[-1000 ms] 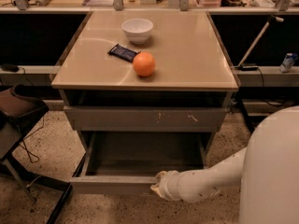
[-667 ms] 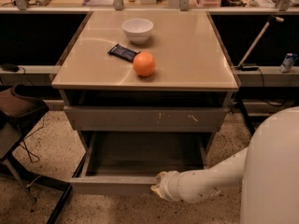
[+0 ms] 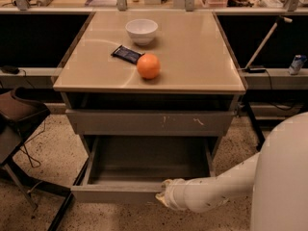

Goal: Open middle drawer

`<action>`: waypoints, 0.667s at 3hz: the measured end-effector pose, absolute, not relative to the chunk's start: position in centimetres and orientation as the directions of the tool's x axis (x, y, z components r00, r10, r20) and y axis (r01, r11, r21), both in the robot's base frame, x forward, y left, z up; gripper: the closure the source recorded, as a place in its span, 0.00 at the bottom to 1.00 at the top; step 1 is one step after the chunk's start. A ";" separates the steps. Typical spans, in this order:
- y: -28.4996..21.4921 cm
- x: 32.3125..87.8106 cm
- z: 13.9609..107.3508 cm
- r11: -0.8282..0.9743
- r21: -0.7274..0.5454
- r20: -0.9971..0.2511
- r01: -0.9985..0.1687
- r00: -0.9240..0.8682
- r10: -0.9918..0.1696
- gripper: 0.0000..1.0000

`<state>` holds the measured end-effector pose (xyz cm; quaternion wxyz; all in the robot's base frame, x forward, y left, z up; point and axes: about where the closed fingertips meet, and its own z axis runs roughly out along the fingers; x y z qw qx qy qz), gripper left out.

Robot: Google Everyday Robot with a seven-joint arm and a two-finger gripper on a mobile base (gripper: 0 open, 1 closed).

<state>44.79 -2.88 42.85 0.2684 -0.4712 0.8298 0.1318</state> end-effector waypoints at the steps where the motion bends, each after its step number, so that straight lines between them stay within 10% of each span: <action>1: -2.8 43.6 42.6 0.501 -0.030 -0.571 -0.865 -0.397 -0.719 1.00; 2: -2.8 43.6 43.0 0.501 -0.030 -0.571 -0.865 -0.397 -0.719 1.00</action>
Offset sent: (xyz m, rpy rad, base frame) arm -0.3625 0.0018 -0.1549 0.3855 0.0334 0.1047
